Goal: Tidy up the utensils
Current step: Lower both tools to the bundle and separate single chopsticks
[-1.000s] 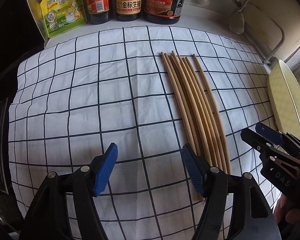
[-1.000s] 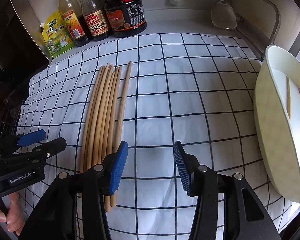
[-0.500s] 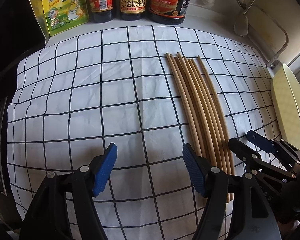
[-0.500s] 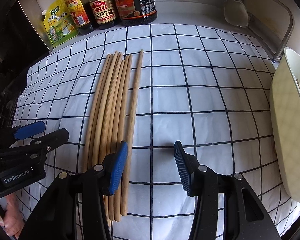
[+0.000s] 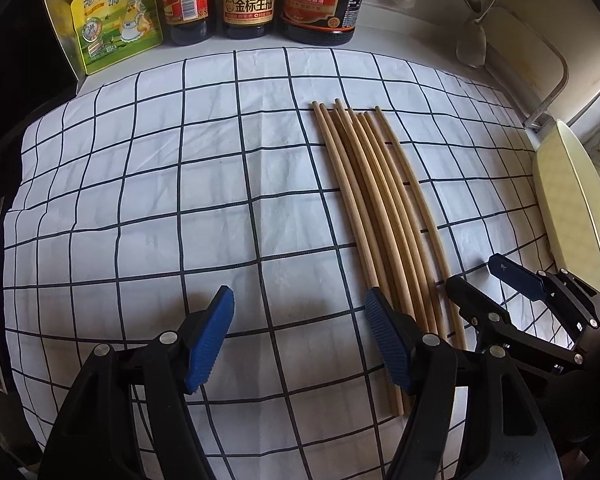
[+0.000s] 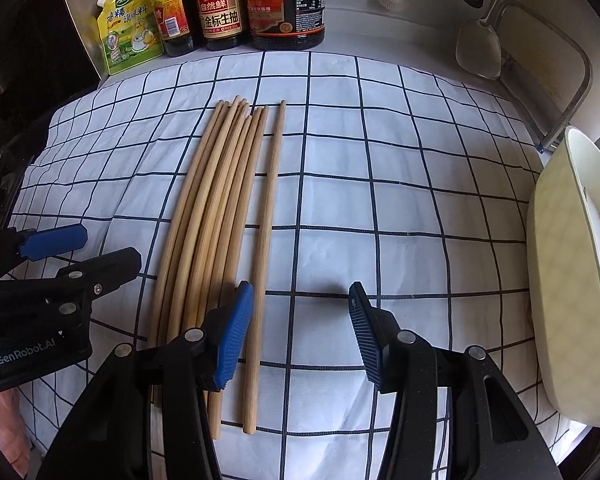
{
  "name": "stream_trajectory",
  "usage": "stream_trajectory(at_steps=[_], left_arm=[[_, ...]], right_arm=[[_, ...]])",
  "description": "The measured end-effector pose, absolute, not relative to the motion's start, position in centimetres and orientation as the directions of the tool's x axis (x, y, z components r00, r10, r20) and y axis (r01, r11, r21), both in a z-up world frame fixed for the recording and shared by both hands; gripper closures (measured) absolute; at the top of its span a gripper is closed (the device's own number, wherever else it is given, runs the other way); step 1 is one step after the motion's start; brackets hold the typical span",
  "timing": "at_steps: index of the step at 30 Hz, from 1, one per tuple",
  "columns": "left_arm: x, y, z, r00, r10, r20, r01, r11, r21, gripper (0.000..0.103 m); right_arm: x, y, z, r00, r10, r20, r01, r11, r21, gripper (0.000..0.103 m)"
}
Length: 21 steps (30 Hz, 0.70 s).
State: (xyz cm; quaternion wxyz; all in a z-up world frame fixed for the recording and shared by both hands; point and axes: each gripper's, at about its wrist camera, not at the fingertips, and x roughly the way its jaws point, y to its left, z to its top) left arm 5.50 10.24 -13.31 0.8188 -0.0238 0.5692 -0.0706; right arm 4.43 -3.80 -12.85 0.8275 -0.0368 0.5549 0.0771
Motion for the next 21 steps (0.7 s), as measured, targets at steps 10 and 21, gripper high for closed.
stream_trajectory(at_steps=[10,21], left_arm=[[6.0,9.4,-13.7,0.335,-0.153,-0.930,0.095,0.987,-0.129,0.035],[6.3,8.8,-14.3,0.342,-0.120,-0.932,0.079,0.992,-0.099,0.031]], right_arm=[[4.4,-5.8,-12.6,0.385,0.058,-0.921,-0.120,0.993,0.012,0.055],[3.9,-6.5,-12.1,0.403,0.084,-0.911,-0.101,0.994,0.047,0.055]])
